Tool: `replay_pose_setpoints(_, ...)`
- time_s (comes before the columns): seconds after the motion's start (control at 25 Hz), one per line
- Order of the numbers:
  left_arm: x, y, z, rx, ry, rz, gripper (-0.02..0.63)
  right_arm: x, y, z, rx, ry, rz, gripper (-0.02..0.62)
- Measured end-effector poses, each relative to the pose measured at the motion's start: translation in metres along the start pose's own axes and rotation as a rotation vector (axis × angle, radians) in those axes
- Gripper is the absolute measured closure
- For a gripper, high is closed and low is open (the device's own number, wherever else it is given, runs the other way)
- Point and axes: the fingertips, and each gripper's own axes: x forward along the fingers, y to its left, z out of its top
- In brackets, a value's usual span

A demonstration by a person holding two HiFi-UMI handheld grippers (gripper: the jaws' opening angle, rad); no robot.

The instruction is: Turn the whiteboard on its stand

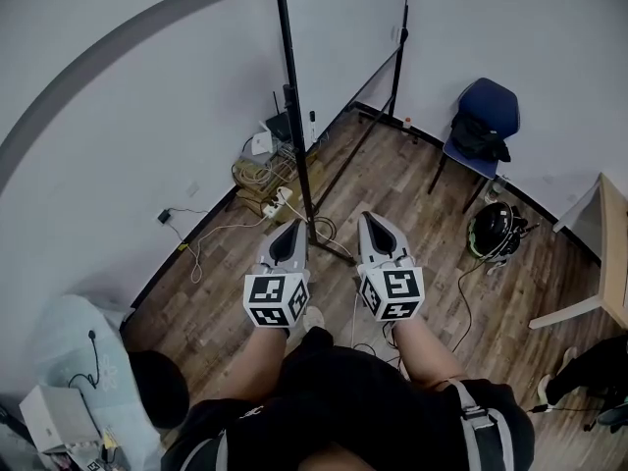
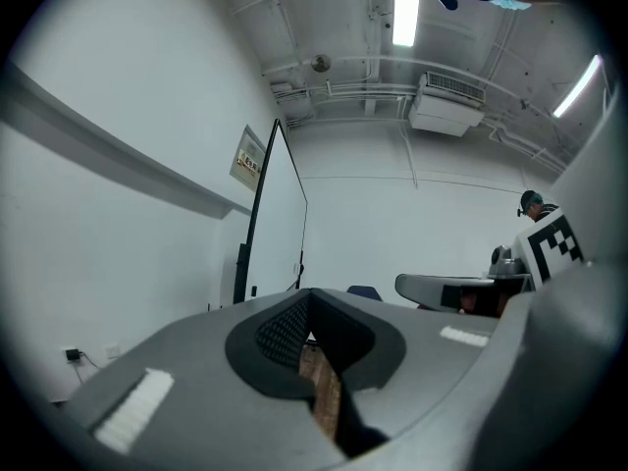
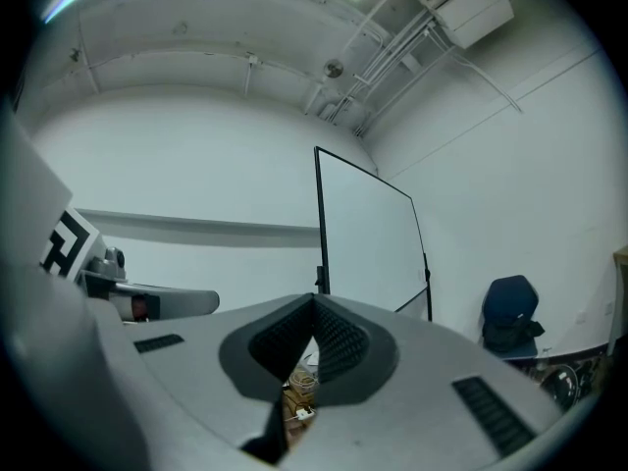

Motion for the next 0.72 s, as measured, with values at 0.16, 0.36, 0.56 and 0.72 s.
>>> replay_pose_setpoints(0.16,0.021,0.02,-0.01,-0.019,0.027,0.012,0.598,0.033,-0.009,-0.011,-0.001,0.03,0.007,0.592)
replay_pose_setpoints(0.36,0.06,0.06,-0.007,-0.041,0.036,0.017,0.598,0.084,-0.012,-0.013,-0.005,0.05,0.008,0.592)
replay_pose_setpoints(0.56,0.106,0.095,0.006,-0.055,0.024,-0.012,0.598,0.132,-0.018,-0.007,-0.027,0.049,-0.015,0.592)
replay_pose_setpoints(0.72,0.141,0.115,0.01,-0.057,0.034,-0.044,0.598,0.167,-0.032,-0.005,-0.022,0.051,-0.053,0.592)
